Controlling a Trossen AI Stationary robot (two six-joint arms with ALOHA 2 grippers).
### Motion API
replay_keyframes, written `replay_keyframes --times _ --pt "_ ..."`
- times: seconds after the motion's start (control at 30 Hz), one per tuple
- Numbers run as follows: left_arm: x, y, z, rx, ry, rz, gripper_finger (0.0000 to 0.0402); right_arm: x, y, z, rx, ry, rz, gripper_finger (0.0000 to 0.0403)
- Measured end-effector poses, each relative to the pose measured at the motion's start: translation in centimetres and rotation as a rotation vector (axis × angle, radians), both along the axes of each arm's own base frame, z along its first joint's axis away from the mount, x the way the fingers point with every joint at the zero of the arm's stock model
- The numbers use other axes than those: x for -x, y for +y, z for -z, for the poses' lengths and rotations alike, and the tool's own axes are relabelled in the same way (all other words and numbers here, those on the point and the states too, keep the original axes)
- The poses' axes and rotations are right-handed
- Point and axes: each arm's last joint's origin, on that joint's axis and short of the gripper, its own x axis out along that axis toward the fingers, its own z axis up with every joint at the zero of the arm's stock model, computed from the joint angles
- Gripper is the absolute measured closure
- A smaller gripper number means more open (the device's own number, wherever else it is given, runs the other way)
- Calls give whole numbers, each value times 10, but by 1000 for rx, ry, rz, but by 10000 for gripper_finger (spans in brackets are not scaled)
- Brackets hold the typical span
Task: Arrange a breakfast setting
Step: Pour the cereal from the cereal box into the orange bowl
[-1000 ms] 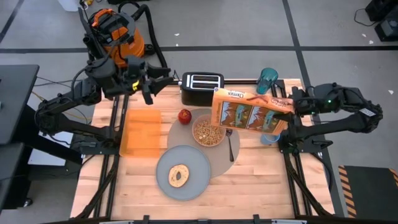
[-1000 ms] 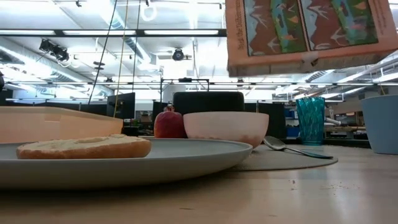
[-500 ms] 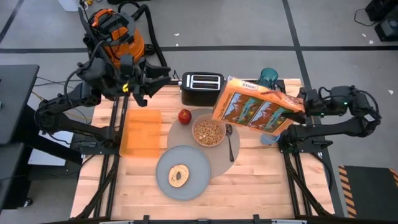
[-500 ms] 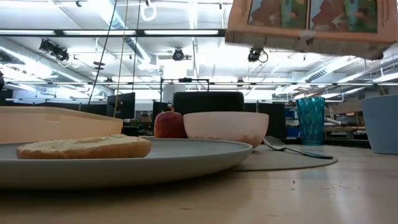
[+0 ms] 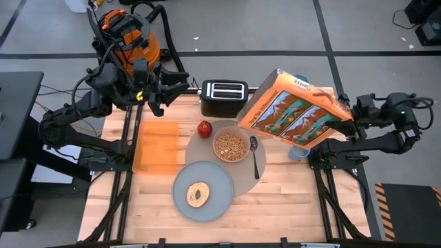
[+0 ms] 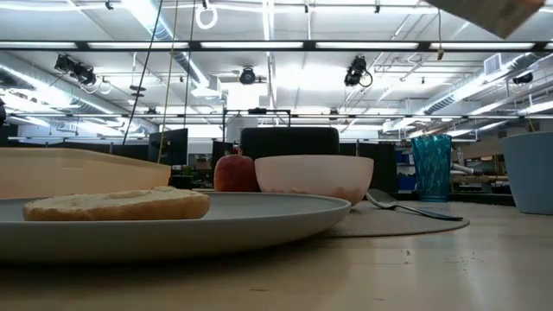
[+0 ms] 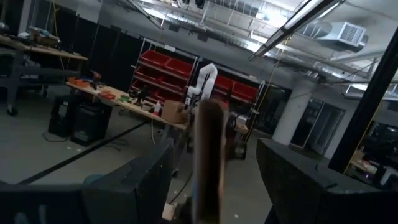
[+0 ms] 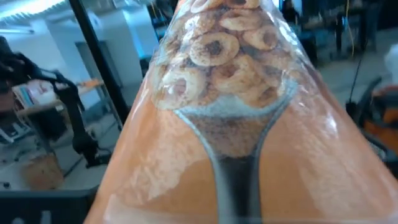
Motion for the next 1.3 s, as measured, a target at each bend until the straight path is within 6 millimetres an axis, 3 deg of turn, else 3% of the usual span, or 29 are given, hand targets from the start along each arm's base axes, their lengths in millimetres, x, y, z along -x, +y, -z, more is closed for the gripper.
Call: replay_keyframes --times 0.5,0.73,0.9,1.1,1.3 --pt "-4 2 5 -111 66 -63 158 -4 0 -34 160 -452 42 181" --pt "-29 4 17 -137 126 -51 118 -48 0 -18 179 -685 37 181" --pt "-67 9 29 -158 104 -34 87 -85 -1 -7 161 -776 37 181" --pt "-114 3 48 -224 44 70 85 -125 -1 -7 161 -768 37 181" --pt "-135 -4 62 -219 25 152 85 -148 -2 -10 157 -735 42 181"
